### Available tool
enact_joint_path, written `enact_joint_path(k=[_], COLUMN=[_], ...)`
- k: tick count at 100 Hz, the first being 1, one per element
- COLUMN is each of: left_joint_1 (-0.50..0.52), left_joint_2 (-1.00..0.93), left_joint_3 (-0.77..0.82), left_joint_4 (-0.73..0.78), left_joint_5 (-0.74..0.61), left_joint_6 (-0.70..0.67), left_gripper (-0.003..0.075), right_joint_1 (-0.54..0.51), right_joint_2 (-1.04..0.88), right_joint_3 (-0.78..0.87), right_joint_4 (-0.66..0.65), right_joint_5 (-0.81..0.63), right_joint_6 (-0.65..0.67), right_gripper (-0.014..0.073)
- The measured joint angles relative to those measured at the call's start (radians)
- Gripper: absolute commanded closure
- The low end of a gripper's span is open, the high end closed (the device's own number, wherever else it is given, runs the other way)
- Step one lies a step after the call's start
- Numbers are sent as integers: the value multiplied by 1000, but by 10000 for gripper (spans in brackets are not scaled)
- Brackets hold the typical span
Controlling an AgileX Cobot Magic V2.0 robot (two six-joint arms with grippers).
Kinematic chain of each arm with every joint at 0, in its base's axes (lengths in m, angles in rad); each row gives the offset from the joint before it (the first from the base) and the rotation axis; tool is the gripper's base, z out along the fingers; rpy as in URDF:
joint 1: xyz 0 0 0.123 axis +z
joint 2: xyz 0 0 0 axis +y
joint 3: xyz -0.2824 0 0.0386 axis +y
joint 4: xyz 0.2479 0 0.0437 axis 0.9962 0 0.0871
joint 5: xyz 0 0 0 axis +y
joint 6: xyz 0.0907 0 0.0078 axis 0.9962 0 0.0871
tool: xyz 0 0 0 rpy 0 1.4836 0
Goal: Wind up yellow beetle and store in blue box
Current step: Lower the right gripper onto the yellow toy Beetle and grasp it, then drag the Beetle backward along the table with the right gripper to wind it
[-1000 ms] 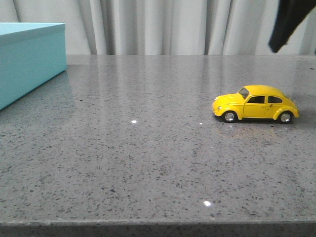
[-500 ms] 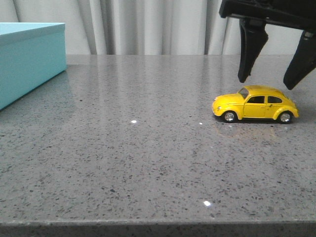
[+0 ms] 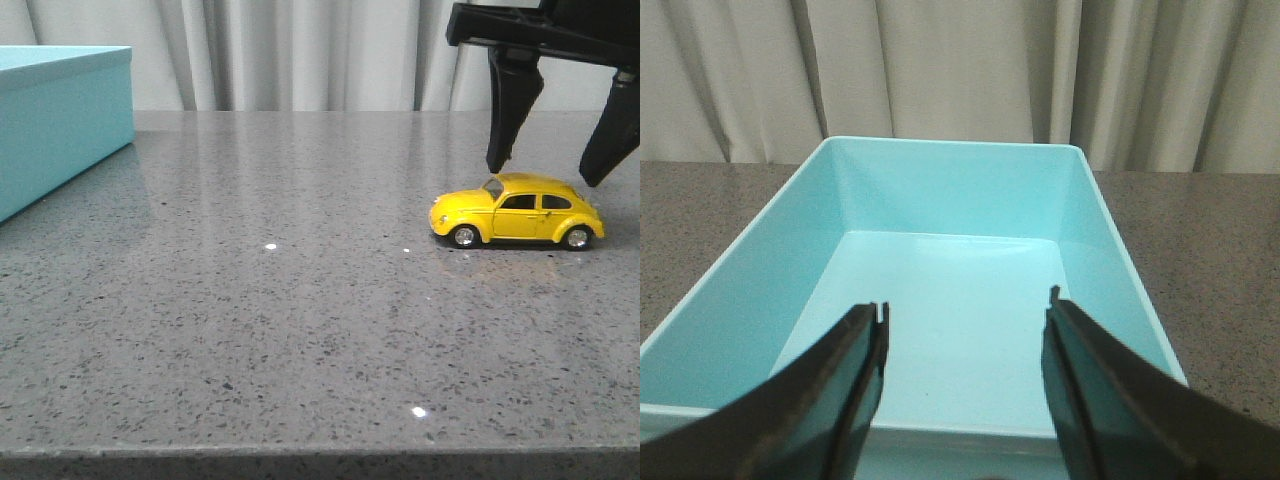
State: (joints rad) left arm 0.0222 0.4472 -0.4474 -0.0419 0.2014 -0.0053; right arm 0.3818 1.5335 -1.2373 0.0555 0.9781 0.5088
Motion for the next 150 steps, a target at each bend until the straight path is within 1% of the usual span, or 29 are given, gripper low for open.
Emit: enact_joint_path(k=[20,73,96,119,150], left_joint_1=[0,0,0,0,0], left_joint_2=[0,0,0,0,0], left_joint_3=[0,0,0,0,0], left_joint_4=[0,0,0,0,0], left_joint_5=[0,0,0,0,0], left_joint_6=[0,0,0,0,0], left_gripper=[365,365,365,365,365], right_joint_1=[9,10,6,-76,-232], right_joint_2=[33,36,36,13,-49], right_joint_3=[-3,-6,-6,30,107], right_joint_4=[-2,-4,-46,-42,-29], right_joint_5=[16,16,31,31,5], right_joint_6=[1,4,2,-14,-122], right_gripper=[107,107,107,107,107])
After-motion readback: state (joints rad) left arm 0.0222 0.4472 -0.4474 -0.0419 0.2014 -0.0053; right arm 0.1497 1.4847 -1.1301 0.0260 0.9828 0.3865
